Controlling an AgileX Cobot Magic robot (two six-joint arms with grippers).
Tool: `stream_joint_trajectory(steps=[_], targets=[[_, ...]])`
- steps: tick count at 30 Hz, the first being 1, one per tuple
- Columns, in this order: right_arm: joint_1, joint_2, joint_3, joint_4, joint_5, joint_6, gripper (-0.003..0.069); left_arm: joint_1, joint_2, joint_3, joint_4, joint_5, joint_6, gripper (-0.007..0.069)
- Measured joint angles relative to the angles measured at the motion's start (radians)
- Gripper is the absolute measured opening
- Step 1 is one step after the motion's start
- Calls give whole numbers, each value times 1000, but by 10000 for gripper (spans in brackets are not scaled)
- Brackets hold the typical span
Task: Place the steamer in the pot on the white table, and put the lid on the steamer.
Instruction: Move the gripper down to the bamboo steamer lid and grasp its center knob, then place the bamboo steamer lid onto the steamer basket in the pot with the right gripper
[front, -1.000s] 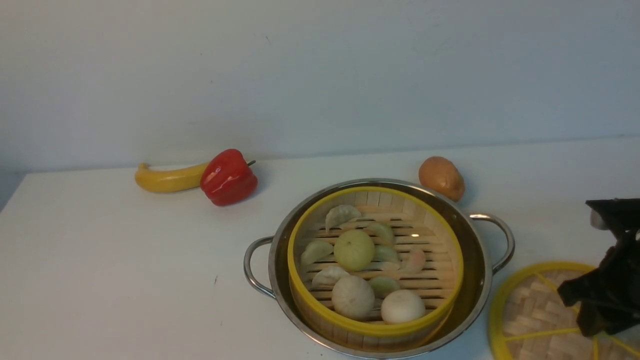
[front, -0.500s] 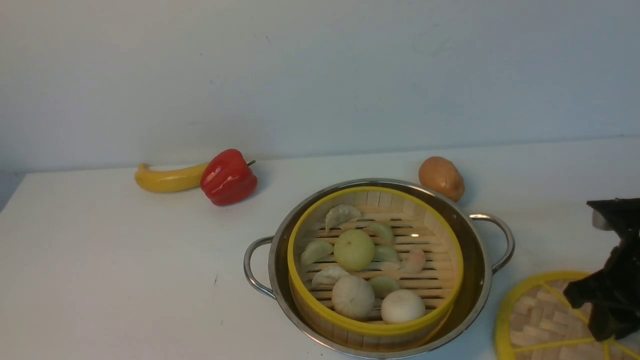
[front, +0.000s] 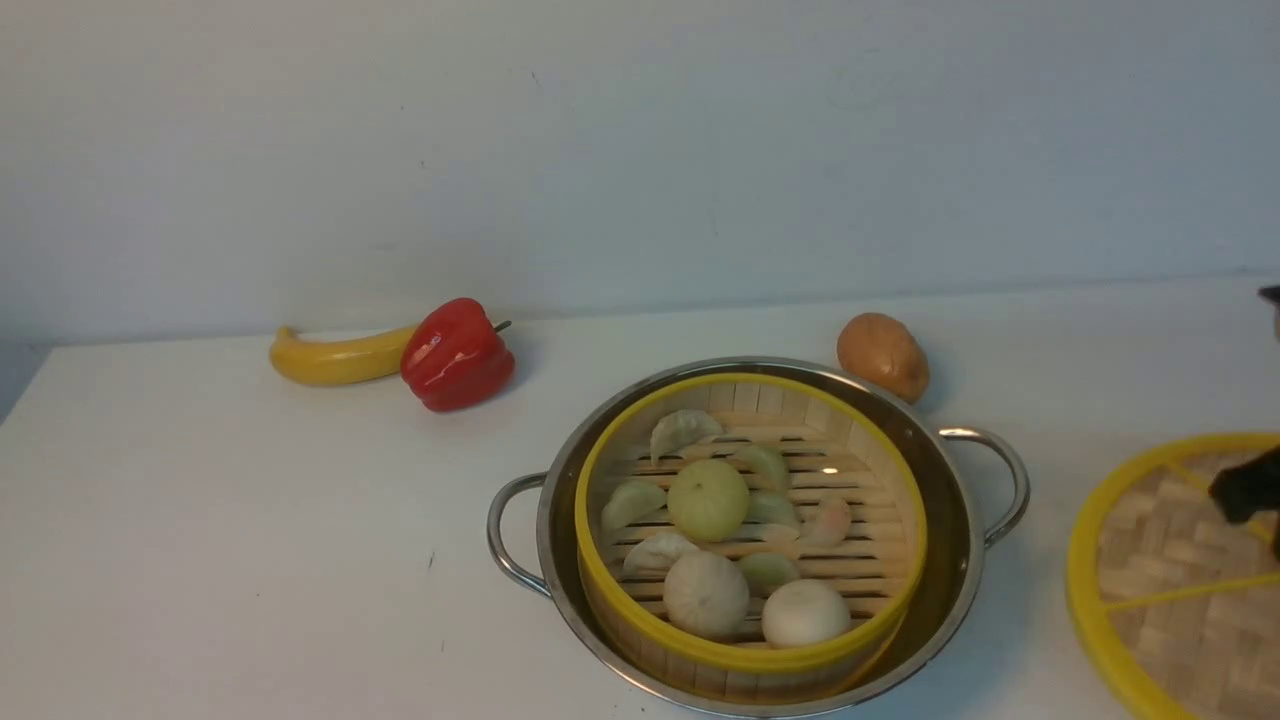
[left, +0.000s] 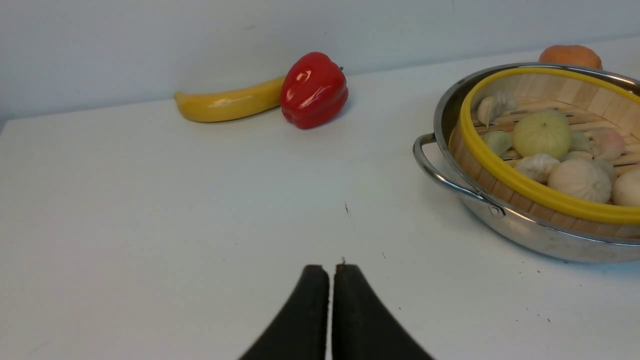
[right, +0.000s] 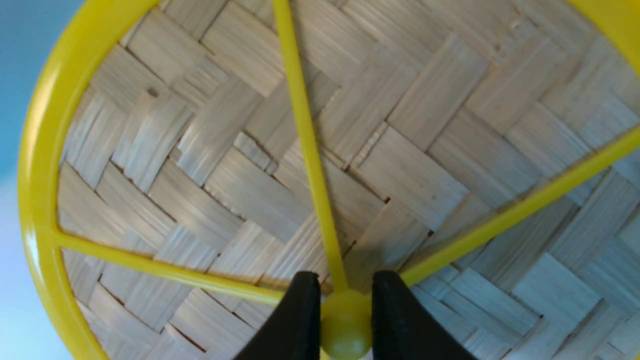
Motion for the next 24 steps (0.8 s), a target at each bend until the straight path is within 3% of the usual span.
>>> stream_joint_trajectory(steps=[8, 13, 24], targets=[[21, -86, -104, 108, 11, 0, 143, 0, 0, 0, 0, 0, 0, 10], [151, -24, -208, 181, 15, 0, 143, 0, 0, 0, 0, 0, 0, 10], [445, 265, -525, 205, 13, 77, 142, 0, 0, 0, 0, 0, 0, 10]])
